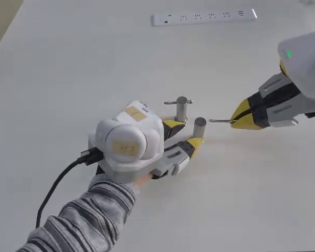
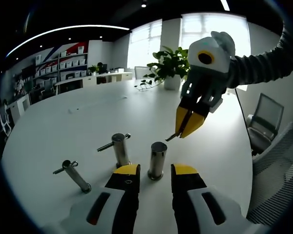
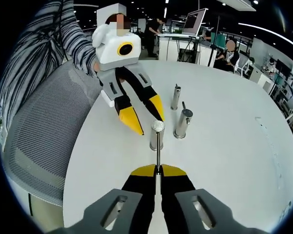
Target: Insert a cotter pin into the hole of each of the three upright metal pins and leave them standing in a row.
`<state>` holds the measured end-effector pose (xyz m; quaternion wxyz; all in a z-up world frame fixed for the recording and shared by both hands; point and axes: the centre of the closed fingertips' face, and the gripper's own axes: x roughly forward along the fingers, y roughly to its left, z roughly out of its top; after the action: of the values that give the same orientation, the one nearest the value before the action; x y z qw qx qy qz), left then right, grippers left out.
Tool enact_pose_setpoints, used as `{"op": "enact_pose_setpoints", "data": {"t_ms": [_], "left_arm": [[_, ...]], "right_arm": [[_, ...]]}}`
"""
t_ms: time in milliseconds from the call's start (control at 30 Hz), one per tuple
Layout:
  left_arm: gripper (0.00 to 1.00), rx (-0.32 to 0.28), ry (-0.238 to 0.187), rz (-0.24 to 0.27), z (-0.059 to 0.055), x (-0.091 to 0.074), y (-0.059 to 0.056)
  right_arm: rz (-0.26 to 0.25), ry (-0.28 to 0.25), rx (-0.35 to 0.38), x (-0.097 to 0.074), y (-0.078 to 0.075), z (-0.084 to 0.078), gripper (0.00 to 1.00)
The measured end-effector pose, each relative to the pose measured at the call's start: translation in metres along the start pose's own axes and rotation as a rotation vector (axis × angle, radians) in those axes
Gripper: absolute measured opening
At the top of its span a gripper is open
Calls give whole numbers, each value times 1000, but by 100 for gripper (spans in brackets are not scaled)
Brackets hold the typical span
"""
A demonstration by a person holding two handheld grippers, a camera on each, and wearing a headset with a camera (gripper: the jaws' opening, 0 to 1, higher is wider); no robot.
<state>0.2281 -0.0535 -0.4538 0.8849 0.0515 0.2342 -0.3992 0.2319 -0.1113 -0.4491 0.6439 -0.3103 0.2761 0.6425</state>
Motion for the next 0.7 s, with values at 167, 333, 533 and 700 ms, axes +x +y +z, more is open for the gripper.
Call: {"op": "enact_pose_setpoints", "data": {"t_ms": [167, 333, 533, 700], "left_arm": [[21, -17, 8, 2, -2, 6, -1], [18, -32, 12, 6, -3, 14, -1], [15, -39, 24, 3, -5, 17, -2], [14, -35, 25, 4, -6, 17, -1]], "right_arm": [[11, 6, -1, 4, -1, -5, 0], [21, 7, -1, 6, -2, -6, 0], [33, 4, -16, 9, 0, 0, 0], [30, 7, -22, 8, -1, 0, 0]]}}
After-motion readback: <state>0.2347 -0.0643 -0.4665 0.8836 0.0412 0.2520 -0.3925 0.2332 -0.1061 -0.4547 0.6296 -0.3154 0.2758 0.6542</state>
